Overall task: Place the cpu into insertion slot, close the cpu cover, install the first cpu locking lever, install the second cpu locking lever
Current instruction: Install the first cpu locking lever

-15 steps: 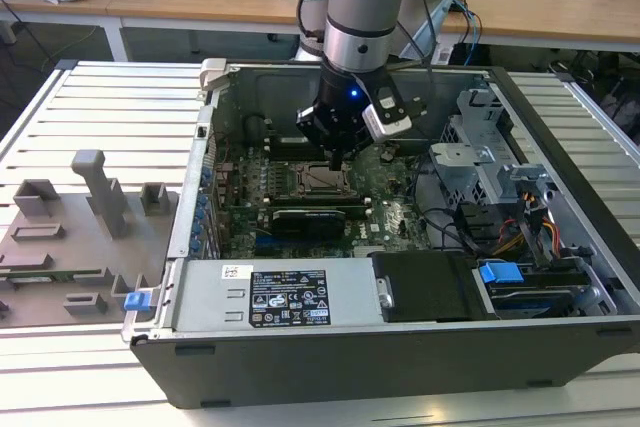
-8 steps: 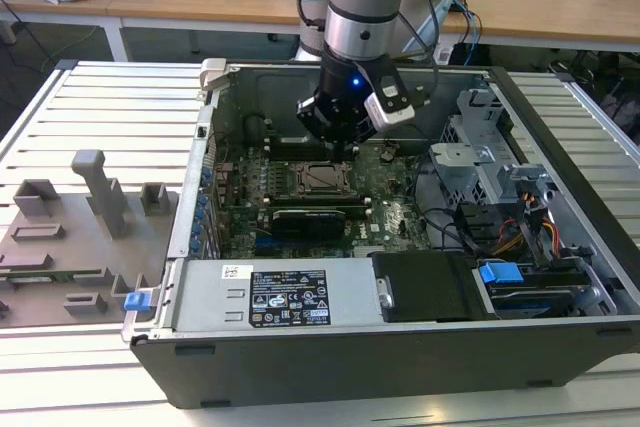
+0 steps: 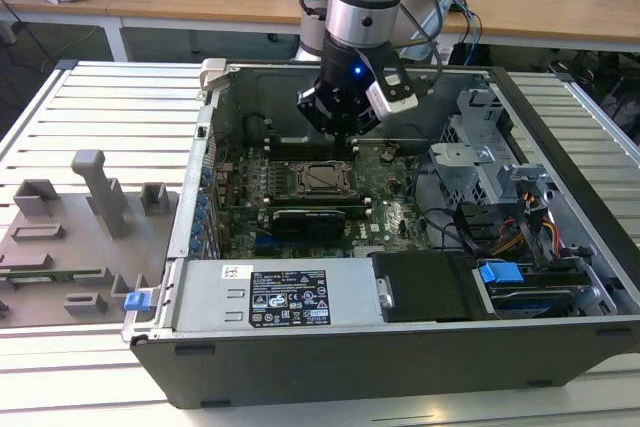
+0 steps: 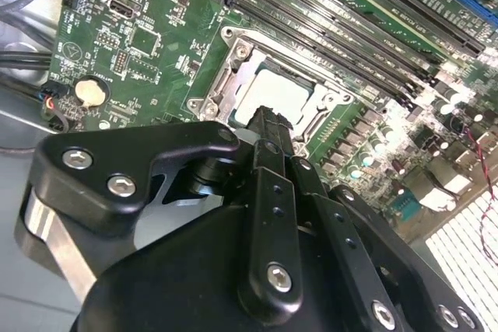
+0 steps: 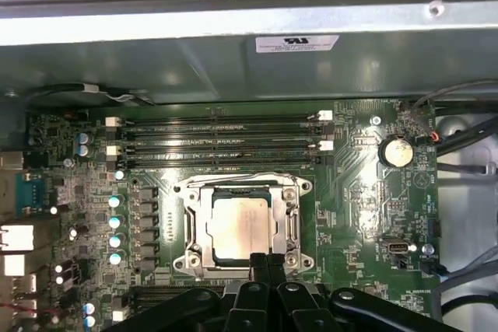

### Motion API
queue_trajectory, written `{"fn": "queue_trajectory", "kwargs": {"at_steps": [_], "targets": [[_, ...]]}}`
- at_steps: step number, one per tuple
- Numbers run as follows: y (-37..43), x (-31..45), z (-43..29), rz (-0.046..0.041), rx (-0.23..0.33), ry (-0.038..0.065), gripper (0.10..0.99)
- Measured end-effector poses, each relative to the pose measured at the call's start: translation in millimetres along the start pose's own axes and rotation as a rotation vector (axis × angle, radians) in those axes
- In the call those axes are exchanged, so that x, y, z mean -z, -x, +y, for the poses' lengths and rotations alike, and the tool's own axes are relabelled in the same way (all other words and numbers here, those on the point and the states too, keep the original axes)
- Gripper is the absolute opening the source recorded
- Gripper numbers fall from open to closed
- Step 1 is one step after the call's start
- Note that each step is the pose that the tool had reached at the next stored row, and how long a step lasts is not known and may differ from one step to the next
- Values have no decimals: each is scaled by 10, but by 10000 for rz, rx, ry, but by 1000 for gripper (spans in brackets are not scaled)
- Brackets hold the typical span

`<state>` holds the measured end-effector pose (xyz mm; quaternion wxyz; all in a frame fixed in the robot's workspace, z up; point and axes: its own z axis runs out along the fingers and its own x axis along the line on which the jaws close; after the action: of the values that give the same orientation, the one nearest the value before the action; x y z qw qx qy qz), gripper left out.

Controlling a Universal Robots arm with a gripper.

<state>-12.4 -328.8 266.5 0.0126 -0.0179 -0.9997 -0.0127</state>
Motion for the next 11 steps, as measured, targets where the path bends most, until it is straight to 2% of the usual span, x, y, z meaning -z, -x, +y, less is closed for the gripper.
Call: {"fn": "queue_trajectory", "kwargs": {"at_steps": [11], "targets": [[0,18,1,0,0,1,106]]}}
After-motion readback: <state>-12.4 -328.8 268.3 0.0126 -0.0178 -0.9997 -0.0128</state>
